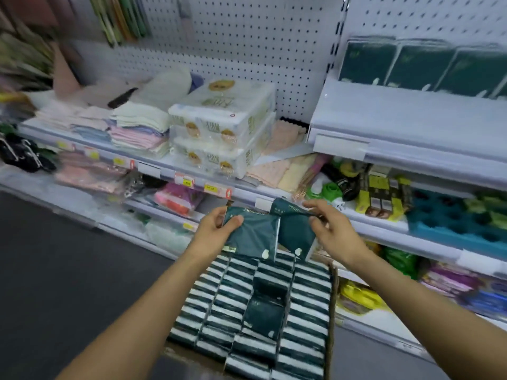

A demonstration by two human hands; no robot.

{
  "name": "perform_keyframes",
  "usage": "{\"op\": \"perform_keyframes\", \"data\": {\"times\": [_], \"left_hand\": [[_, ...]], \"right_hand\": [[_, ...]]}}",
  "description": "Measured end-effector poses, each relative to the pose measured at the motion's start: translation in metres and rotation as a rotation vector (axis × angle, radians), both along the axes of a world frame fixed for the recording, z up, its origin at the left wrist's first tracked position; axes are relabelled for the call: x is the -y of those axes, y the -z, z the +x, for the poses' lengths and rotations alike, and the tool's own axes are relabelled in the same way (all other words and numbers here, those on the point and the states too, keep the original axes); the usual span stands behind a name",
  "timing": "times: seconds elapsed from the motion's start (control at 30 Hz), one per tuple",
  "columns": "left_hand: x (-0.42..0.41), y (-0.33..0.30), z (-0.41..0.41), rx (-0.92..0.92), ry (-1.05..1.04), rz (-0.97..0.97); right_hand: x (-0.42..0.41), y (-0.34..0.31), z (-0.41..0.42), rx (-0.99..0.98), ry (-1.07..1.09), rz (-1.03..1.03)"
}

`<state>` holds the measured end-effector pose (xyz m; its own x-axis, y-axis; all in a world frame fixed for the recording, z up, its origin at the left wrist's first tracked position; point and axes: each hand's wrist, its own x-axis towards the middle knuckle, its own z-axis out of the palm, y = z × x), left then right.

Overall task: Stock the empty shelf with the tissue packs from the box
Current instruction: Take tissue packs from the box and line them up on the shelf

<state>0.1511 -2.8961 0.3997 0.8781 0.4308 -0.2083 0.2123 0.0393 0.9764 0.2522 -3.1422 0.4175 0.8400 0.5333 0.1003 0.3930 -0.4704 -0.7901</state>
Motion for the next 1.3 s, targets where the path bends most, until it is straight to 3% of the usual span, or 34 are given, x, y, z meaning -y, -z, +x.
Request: {"op": "perform_keyframes", "data": {"times": [0.23,0.57,0.8,0.93,1.3], "left_hand": [[0.015,-0.082,0.037,0.161,0.114,0.13],[0.044,-0.172,0.11,0.362,0.072,0.05],[0.073,-0.19,0.167,0.4,0.068,0.061],[0.078,-0.191,0.194,0.39,0.051,0.025],[0.078,-0.185,0.248,0.346,-0.026,-0.031]], "right_hand": [[0.017,-0.068,0.014,0.185,0.051,0.085],[0.055,-0.176,0.095,0.441,0.207,0.245],[0.079,-0.174,0.181,0.601,0.195,-0.195],[0.074,-0.169,0.205,0.621,0.18,-0.154],[0.047,-0.168,0.278,0.71,0.263,-0.325]]}}
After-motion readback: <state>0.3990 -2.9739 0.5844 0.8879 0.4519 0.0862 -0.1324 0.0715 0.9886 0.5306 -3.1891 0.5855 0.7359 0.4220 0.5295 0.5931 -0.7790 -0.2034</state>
